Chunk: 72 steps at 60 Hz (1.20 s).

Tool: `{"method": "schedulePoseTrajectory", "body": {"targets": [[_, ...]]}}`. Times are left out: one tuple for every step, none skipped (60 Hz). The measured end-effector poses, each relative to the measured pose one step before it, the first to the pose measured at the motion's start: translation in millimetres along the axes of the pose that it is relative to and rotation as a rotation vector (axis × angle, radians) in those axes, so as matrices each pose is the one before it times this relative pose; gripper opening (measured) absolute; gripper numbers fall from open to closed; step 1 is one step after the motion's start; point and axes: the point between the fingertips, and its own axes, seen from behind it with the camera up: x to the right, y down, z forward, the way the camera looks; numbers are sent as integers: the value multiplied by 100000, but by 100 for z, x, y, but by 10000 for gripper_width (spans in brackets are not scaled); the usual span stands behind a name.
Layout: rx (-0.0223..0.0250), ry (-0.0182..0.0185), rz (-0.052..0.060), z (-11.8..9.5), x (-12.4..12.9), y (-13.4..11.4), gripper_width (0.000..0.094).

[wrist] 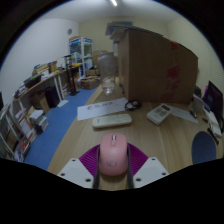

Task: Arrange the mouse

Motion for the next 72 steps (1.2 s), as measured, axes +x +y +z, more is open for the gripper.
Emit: {"method": "schedulePoseTrajectory", "body": {"targets": [[-361, -1228, -1238, -308, -221, 138, 379], [441, -1240, -1613, -312, -205, 45, 370], [1273, -1188, -1959, -516, -213, -232, 368], [2022, -934, -2503, -603, -147, -461, 366], [2477, -527, -2662, -693, 12, -653, 365], [2864, 106, -1829, -850, 194, -780, 366], [3034, 567, -917, -915, 431, -961, 365], [2938, 711, -363, -962, 405, -1126, 366], [2997, 363, 90, -1201, 559, -882, 366], [3189, 258, 347, -1060, 600, -1208, 366], [3220, 283, 507, -961, 661, -1403, 365], [3116, 473, 696, -1217, 863, -1119, 366], [3018, 826, 444, -880, 900, -1456, 365], [2612, 1001, 203, -962, 1081, -1194, 363], [2264, 1174, -177, -893, 1197, -1109, 363], [2193, 1239, -280, -560, 1331, -1092, 366], [1404, 1289, -535, -725, 1571, -1190, 364], [1297, 1388, -549, -604, 1430, -723, 363], [1351, 1712, -119, -524, 1386, -147, 363], [744, 1988, 218, -411, 1668, -440, 363], [233, 2203, 203, -270, 1689, -227, 362], [-250, 2183, 75, -131, 1697, 24, 361], [-779, 1970, 55, -76, 1689, 281, 361], [-941, 1809, 299, 26, 1682, 366, 363], [-481, 1679, 764, 160, 1724, 1406, 363], [-1819, 1535, 782, 362, 1811, -566, 358], [-1791, 1479, 870, 367, 1513, 726, 360], [-2215, 1194, 747, 455, 1370, 905, 361], [-2208, 1023, 716, 397, 987, 1566, 363], [-2607, 800, 960, 614, 1127, 1136, 361], [-2339, 838, 1246, 978, 950, 1875, 362], [-2874, 586, 1206, 487, 1432, 746, 362], [-3114, 551, 871, 701, 904, 1292, 362], [-2985, 513, 667, 879, 348, 1678, 364], [-2923, -23, 824, 395, 1146, 674, 361], [-2611, 93, 753, 870, 165, 1575, 363], [-2806, -547, 593, 373, 937, 638, 364], [-2331, -426, 461, 829, -6, 1468, 361], [-2102, -715, 603, 527, 239, 885, 362], [-2025, -562, 600, 506, -31, 927, 363], [-1921, -776, 361, 437, 196, 795, 364], [-1758, -811, 151, 645, 191, 953, 363], [-1656, -531, -38, 421, 153, 702, 362], [-1480, -493, -298, 362, 100, 658, 365], [173, -935, -464, 153, -10, 218, 369], [3065, -1123, 153, 221, -94, -579, 372], [-1060, -728, -298, 72, 37, 317, 369], [-902, -530, 566, 7, 13, 165, 366], [-225, -290, 1090, 13, 39, -70, 370], [-1368, -216, 738, -36, 3, 219, 373], [-341, 97, 57, -278, -240, -266, 384], [-704, -16, -388, 56, 11, 135, 404], [161, 304, -728, 74, -102, -172, 420], [106, 176, -776, 81, -38, -42, 457], [98, -2, -693, 37, -74, -22, 536], [168, -62, -586, 53, -80, -56, 507], [39, -191, -703, 40, -63, -14, 528], [-56, -255, -794, 8, -64, 34, 551], [43, -464, -557, -77, 52, -6, 574], [115, -721, -342, -131, -206, 37, 637], [116, -911, 61, -234, -248, 57, 701], [491, -979, 477, -298, -262, 16, 765], [749, -927, 860, -346, -262, -15, 829], [948, -346, 986, -394, -114, -57, 893], [947, -1113, 705, -378, -314, 51, 876], [928, -1358, 480, -487, -285, 3, 831], [687, -1053, 154, -587, -229, 68, 837], [655, -688, -9, -615, -129, 88, 836], [708, -604, -173, -707, -149, 106, 839], [880, -480, -343, -772, -116, 73, 842], [1098, -551, -500, -815, -117, 54, 838], [1180, -559, -527, -946, -75, -11, 837]]}}
